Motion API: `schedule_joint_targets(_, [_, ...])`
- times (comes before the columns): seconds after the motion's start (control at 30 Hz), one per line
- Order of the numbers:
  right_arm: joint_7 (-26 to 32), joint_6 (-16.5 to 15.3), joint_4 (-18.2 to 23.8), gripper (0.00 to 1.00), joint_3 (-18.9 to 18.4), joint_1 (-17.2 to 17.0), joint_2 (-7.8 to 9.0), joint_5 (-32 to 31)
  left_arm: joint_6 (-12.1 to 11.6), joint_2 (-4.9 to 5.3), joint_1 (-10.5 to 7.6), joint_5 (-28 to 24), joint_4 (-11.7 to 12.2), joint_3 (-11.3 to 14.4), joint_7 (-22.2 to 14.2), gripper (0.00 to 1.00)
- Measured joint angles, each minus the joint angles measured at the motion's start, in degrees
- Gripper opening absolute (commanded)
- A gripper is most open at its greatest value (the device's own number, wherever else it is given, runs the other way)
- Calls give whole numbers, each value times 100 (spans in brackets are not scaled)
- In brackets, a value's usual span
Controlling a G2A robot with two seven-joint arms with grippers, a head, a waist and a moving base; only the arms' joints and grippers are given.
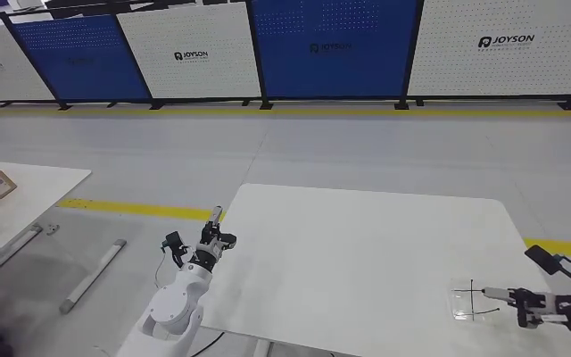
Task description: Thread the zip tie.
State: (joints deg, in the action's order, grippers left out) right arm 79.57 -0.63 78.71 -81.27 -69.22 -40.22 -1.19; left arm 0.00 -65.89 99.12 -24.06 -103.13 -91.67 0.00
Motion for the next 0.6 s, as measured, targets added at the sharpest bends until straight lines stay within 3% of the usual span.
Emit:
schedule_joint_targets(0.03, [7, -60, 42, 100, 6, -8, 8, -31, 0, 0, 0, 0, 0, 0, 0, 100])
schedule_joint_targets(0.07, [8, -69, 56, 81, 1, -14, 16, -49, 0, 0, 0, 0, 0, 0, 0, 100])
schedule_joint_targets(0.1, [8, -65, 63, 74, -4, -23, 21, -57, 0, 0, 0, 0, 0, 0, 0, 100])
schedule_joint_targets(0.13, [8, -49, 69, 55, -7, -32, 26, -67, 0, 0, 0, 0, 0, 0, 0, 100])
schedule_joint_targets(0.17, [8, -26, 65, 48, -4, -39, 29, -79, 0, 0, 0, 0, 0, 0, 0, 100])
schedule_joint_targets(0.33, [7, 162, -24, 38, 89, 9, 41, -212, 0, 0, 0, 0, 0, 0, 0, 100])
schedule_joint_targets(0.6, [7, 264, -332, 34, 248, 205, 34, -279, 0, 0, 0, 0, 0, 0, 0, 100])
